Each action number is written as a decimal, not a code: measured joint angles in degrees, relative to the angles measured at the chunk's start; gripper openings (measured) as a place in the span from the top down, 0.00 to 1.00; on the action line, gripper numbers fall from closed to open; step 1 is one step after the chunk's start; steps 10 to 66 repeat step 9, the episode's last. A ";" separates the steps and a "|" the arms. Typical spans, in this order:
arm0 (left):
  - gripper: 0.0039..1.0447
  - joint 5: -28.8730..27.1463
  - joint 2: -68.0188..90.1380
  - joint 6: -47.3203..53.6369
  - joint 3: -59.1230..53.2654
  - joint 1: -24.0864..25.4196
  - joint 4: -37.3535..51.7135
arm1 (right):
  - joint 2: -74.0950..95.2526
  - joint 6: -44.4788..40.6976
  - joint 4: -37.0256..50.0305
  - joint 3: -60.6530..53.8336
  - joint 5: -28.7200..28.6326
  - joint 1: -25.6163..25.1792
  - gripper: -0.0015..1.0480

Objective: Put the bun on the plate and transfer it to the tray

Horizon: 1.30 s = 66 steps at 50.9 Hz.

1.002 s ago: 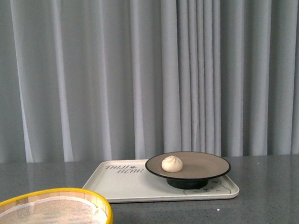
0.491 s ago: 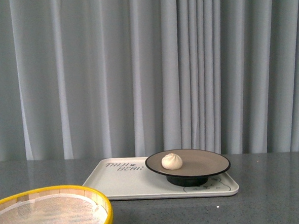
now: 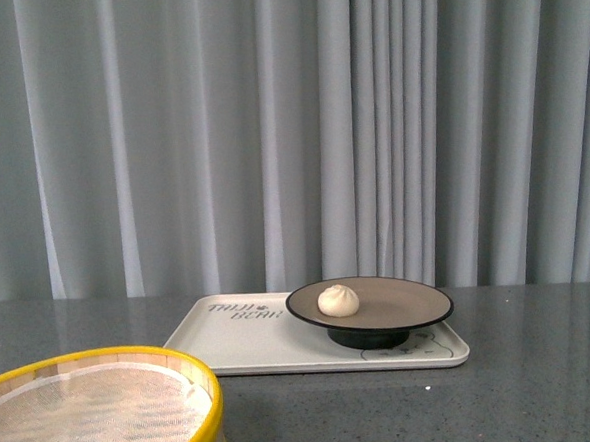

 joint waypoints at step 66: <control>0.06 0.00 0.00 0.00 0.00 0.00 0.00 | 0.00 0.00 0.00 0.00 0.00 0.00 0.08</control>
